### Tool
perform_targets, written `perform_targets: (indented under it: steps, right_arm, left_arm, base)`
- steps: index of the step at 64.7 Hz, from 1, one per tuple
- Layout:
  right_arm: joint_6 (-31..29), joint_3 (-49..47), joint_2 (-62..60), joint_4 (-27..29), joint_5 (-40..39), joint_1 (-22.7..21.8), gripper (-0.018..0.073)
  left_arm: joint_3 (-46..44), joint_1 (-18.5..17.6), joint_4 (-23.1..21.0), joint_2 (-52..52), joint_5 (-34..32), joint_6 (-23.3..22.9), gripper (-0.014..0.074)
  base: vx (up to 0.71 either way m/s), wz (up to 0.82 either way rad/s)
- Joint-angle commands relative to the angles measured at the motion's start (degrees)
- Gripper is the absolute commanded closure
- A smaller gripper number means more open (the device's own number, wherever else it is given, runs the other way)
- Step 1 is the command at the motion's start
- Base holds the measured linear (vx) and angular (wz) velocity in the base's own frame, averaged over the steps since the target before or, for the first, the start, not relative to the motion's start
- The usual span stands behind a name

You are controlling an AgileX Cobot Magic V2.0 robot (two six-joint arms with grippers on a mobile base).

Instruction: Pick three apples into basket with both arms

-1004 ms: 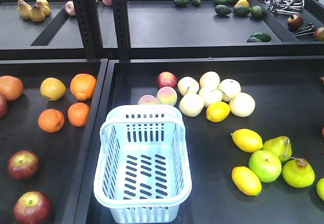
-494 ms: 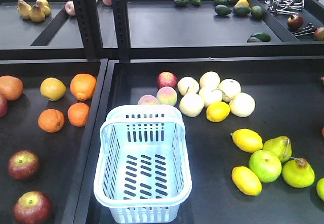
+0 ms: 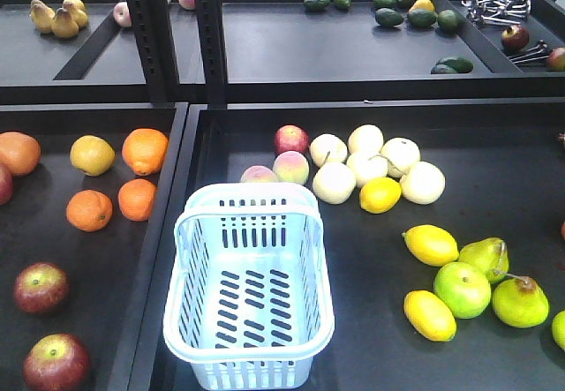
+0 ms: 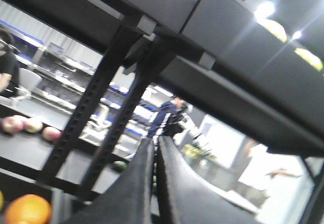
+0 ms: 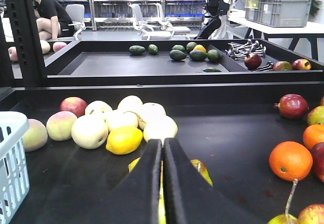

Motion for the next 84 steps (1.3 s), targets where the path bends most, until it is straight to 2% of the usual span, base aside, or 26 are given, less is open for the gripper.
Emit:
perform_targets:
  steps: [1,14,20,25,30,33,42,48,55,61,66,74,84]
  right_arm:
    - [-0.35,0.71,-0.16,-0.48,-4.14,-0.1,0.0567]
    - [-0.35,0.71,-0.16,-0.48,-4.14,-0.1,0.0567]
    - [-0.35,0.71,-0.16,-0.48,-4.14,-0.1,0.0567]
    - [-0.35,0.71,-0.16,-0.48,-4.14,-0.1,0.0567]
    - [-0.35,0.71,-0.16,-0.48,-4.14,-0.1,0.0567]
    - [-0.35,0.71,-0.16,-0.48,-4.14,-0.1,0.0567]
    - [-0.35,0.71,-0.16,-0.48,-4.14,-0.1,0.0567]
    - [-0.35,0.71,-0.16,-0.48,-4.14,-0.1,0.0567]
    - [-0.35,0.71,-0.16,-0.48,-4.14,-0.1,0.0567]
    - [-0.35,0.71,-0.16,-0.48,-4.14,-0.1,0.0567]
    - [-0.35,0.71,-0.16,-0.48,-4.14,-0.1,0.0567]
    - [-0.35,0.71,-0.16,-0.48,-4.14,-0.1,0.0567]
    - [-0.35,0.71,-0.16,-0.48,-4.14,-0.1,0.0567]
  left_arm:
    - [0.11,-0.52,-0.83,-1.06,-6.07,-5.48,0.0603]
    - [-0.69,-0.52,-0.6,-1.06,-9.88,-14.79,0.0605]
    - [-3.85,-0.52,0.73,-0.99,-7.83,-15.63,0.0605]
    - [-7.66,-0.52,4.02,-0.87,-4.52,-15.51,0.0605]
    - [-12.38,-0.52,9.79,0.41,-0.76,-15.51,0.0605]
    - [-14.89,-0.52,14.94,2.26,0.44,-15.57,0.0605]
    - [-22.44,-0.52,28.56,9.48,-0.09,-16.95,0.0602]
    - [-27.27,-0.52,38.27,15.88,-2.78,-21.35,0.0595]
    - [-33.37,-0.52,51.23,23.52,-8.83,-28.33,0.0553]
    - [-38.51,-0.52,61.42,29.56,-13.84,-34.96,0.048]
    - [-42.29,-0.52,68.23,34.33,-16.84,-38.52,0.0398]
    - [-47.79,-0.52,76.2,41.52,-19.31,-39.51,0.0228]
    - [-52.8,-1.35,76.34,48.02,-20.97,-34.61,0.005]
  base:
    - [0.0,0.0]
    - [0.0,0.0]
    - [0.0,0.0]
    - [0.0,0.0]
    - [0.0,0.0]
    - [0.0,0.0]
    - [0.0,0.0]
    - [0.0,0.0]
    - [0.0,0.0]
    - [0.0,0.0]
    - [0.0,0.0]
    - [0.0,0.0]
    - [0.0,0.0]
